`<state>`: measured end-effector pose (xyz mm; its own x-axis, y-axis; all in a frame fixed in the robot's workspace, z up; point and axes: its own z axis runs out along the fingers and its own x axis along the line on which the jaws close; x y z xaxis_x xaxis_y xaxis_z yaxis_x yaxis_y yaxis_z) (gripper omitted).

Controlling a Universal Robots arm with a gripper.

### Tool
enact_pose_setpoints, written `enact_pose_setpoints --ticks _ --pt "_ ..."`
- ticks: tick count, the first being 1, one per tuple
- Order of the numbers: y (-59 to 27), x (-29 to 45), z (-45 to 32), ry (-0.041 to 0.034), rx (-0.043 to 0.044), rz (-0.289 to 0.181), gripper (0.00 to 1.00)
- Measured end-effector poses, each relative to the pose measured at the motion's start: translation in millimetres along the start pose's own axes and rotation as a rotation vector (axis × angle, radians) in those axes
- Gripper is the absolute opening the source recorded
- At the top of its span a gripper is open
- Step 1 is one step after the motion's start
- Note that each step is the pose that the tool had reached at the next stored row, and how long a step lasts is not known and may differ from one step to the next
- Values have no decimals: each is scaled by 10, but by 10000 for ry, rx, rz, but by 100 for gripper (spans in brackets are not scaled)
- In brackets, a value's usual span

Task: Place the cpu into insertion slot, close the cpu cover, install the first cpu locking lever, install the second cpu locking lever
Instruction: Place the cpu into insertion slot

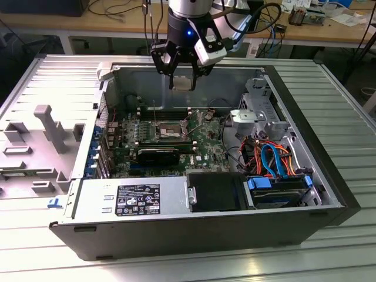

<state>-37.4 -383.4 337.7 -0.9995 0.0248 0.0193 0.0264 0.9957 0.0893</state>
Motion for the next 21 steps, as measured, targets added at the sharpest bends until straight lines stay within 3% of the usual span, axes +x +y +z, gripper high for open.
enact_pose_setpoints --ticks 20,21 --pt "-48 2 73 0 0 0 55" --pt "-78 1 150 0 -1 -1 55"
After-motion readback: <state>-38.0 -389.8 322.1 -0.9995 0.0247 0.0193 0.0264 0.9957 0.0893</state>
